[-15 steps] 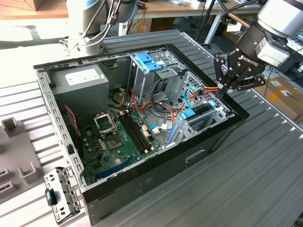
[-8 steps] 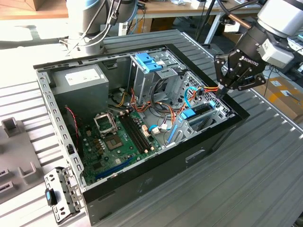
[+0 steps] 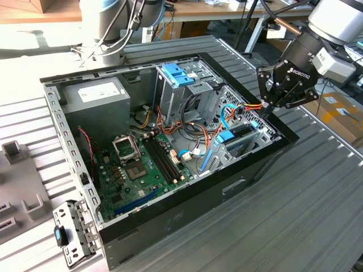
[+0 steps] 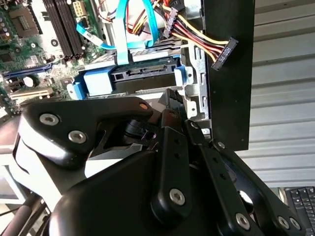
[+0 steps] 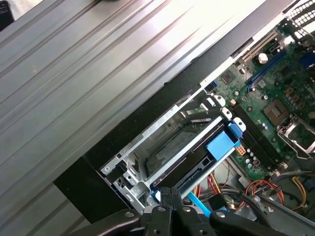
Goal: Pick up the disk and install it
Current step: 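Insert the first disk wire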
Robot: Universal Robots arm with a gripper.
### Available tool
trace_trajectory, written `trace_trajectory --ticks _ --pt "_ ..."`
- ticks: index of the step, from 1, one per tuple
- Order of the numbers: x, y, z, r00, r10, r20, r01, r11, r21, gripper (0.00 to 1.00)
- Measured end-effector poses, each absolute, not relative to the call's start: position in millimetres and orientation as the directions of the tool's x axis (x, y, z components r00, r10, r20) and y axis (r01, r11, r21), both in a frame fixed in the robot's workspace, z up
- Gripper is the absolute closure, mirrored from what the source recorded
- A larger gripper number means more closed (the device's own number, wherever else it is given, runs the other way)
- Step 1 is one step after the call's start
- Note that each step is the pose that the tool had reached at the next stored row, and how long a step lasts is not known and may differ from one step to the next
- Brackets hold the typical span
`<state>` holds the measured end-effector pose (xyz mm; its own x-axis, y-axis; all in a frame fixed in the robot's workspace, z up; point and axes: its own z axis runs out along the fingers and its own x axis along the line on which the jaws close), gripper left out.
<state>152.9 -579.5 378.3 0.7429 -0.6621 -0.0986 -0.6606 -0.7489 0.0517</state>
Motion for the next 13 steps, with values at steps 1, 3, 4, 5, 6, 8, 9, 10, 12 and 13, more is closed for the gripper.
trace_trajectory --ticks 1,3,4,5,6,8,9,10,12,13 --pt "152.9 -579.6 378.1 0.745 -0.662 -0.085 -0.662 -0.749 0.039 0.89" --pt "152.9 -579.6 377.6 0.747 -0.662 -0.061 -0.662 -0.749 0.018 0.89" --pt "152.9 -579.6 377.3 0.747 -0.662 -0.055 -0.663 -0.749 0.013 0.89" --pt "152.9 -579.6 377.2 0.748 -0.662 -0.047 -0.663 -0.749 0.006 0.89" --pt "152.9 -579.6 377.2 0.748 -0.662 -0.045 -0.663 -0.749 0.004 0.89" --pt "152.9 -579.6 377.2 0.748 -0.662 -0.045 -0.663 -0.749 0.004 0.89" --pt "152.9 -579.6 377.2 0.748 -0.662 -0.045 -0.663 -0.749 0.004 0.89" --pt "152.9 -579.6 377.2 0.748 -0.662 -0.045 -0.663 -0.749 0.004 0.89" --pt "152.9 -579.6 377.2 0.748 -0.662 -0.045 -0.663 -0.749 0.004 0.89" --pt "152.9 -579.6 377.2 0.748 -0.662 -0.045 -0.663 -0.749 0.004 0.83"
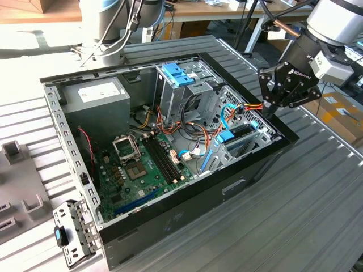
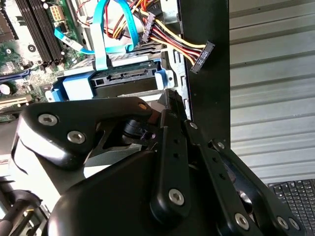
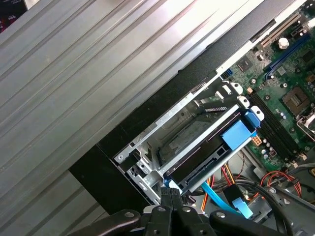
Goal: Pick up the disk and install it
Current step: 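Insert the first disk wire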
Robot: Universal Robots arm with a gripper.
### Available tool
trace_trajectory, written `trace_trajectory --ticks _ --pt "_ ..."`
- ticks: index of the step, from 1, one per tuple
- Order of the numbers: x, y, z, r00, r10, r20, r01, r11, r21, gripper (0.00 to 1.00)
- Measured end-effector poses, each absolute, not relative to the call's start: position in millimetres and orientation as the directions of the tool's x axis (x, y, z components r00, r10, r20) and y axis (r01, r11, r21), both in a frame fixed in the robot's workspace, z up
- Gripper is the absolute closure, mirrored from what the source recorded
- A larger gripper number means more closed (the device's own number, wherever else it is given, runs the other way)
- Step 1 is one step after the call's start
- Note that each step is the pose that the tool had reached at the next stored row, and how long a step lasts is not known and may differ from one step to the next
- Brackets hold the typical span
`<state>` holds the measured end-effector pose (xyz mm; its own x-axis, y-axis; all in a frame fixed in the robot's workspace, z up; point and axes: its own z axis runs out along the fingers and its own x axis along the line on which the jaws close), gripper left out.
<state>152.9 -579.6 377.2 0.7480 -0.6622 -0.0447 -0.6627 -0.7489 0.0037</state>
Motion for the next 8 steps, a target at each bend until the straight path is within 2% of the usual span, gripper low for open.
trace_trajectory --ticks 1,3,5,6,8 --pt "152.9 -579.6 377.2 0.748 -0.662 -0.045 -0.663 -0.749 0.004 0.83" --pt "152.9 -579.6 377.2 0.748 -0.662 -0.045 -0.663 -0.749 0.004 0.71" --pt "152.9 -579.6 377.2 0.748 -0.662 -0.045 -0.663 -0.749 0.004 0.71" --pt "152.9 -579.6 377.2 0.748 -0.662 -0.045 -0.663 -0.749 0.004 0.64" --pt "152.9 -579.6 377.2 0.748 -0.662 -0.045 -0.663 -0.749 0.004 0.64"
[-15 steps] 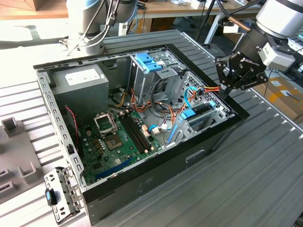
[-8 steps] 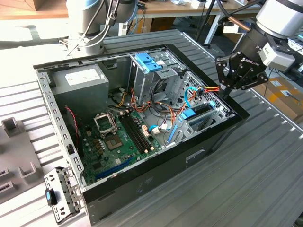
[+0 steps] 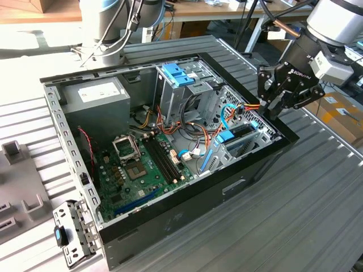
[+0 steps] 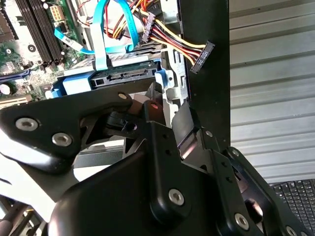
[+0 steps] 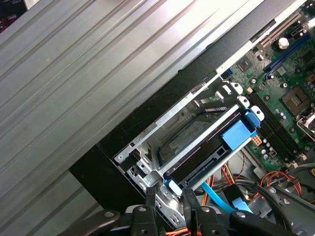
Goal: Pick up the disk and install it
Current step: 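Insert the first disk wire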
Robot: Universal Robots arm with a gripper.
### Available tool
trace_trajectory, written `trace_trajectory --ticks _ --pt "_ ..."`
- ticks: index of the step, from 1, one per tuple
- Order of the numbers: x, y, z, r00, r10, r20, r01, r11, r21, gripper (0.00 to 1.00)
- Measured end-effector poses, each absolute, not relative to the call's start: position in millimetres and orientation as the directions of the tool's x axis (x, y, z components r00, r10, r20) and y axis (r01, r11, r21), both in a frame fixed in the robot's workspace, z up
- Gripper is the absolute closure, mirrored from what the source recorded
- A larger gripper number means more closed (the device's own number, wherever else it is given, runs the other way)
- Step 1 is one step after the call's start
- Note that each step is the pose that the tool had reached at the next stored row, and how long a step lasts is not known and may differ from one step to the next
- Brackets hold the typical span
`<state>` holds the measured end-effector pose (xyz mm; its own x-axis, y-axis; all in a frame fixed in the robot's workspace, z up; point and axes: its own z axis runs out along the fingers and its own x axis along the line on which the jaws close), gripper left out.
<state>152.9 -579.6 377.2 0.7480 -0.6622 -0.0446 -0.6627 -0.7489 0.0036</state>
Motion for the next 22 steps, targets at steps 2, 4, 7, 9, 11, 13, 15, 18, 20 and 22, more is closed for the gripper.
trace_trajectory --ticks 2,4,7,9,11,13,15,18,20,22 --pt "154 -580 377 0.748 -0.662 -0.045 -0.663 -0.749 0.004 0.64" --pt "156 -579 377 0.748 -0.662 -0.045 -0.663 -0.749 0.004 0.64" --pt "162 -578 377 0.748 -0.662 -0.044 -0.663 -0.749 0.004 0.64" --pt "167 -577 377 0.748 -0.662 -0.044 -0.663 -0.749 0.004 0.64" --pt "170 -576 377 0.748 -0.662 -0.045 -0.663 -0.749 0.004 0.64" --pt "174 -572 377 0.748 -0.662 -0.044 -0.663 -0.749 0.004 0.64" --pt "180 -567 376 0.748 -0.662 -0.045 -0.663 -0.749 0.004 0.64" --pt "181 -565 375 0.748 -0.662 -0.045 -0.663 -0.749 0.005 0.64" --pt "182 -564 374 0.749 -0.661 -0.046 -0.662 -0.750 0.005 0.64" --pt "183 -562 372 0.749 -0.661 -0.046 -0.661 -0.750 0.005 0.64"
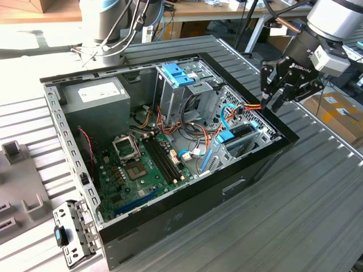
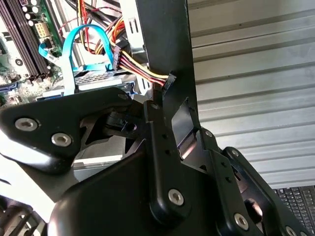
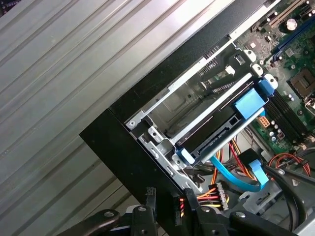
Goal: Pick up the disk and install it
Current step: 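Insert the first disk wire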
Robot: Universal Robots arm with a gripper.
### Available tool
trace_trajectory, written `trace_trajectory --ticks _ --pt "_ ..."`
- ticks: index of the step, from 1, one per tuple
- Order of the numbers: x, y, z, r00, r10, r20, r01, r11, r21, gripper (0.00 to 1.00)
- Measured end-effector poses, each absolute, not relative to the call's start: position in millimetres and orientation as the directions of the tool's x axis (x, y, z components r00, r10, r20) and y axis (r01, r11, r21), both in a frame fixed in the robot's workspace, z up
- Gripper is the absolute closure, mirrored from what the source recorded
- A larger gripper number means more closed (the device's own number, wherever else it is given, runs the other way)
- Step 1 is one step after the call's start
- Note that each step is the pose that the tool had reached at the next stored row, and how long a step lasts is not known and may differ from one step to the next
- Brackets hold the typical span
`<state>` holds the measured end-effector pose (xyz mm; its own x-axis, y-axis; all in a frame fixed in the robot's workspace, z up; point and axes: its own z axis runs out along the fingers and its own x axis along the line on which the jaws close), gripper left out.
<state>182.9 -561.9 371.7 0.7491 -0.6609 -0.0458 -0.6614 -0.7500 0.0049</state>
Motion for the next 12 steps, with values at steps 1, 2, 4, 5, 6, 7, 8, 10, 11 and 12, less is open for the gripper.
trace_trajectory --ticks 1,2,4,5,6,7,8,10,11,12 --pt "183.2 -561.0 370.8 0.750 -0.660 -0.046 -0.660 -0.751 0.005 0.64" --pt "183.3 -560.3 370.2 0.756 -0.653 -0.046 -0.654 -0.757 0.005 0.64" --pt "184.4 -558.6 368.6 0.776 -0.629 -0.046 -0.630 -0.777 0.005 0.64" --pt "186.9 -556.4 368.1 0.778 -0.627 -0.046 -0.628 -0.779 0.005 0.64" --pt "188.4 -555.1 367.7 0.779 -0.626 -0.046 -0.626 -0.780 0.005 0.64" --pt "189.3 -554.4 367.4 0.780 -0.624 -0.046 -0.625 -0.781 0.005 0.64" --pt "189.4 -554.3 367.2 0.782 -0.622 -0.046 -0.622 -0.783 0.005 0.64" --pt "189.4 -554.3 366.7 0.794 -0.606 -0.046 -0.606 -0.795 0.005 0.64" --pt "189.5 -554.3 366.6 0.801 -0.597 -0.046 -0.597 -0.802 0.005 0.64" --pt "189.5 -554.3 366.5 0.804 -0.593 -0.046 -0.593 -0.805 0.005 0.64"
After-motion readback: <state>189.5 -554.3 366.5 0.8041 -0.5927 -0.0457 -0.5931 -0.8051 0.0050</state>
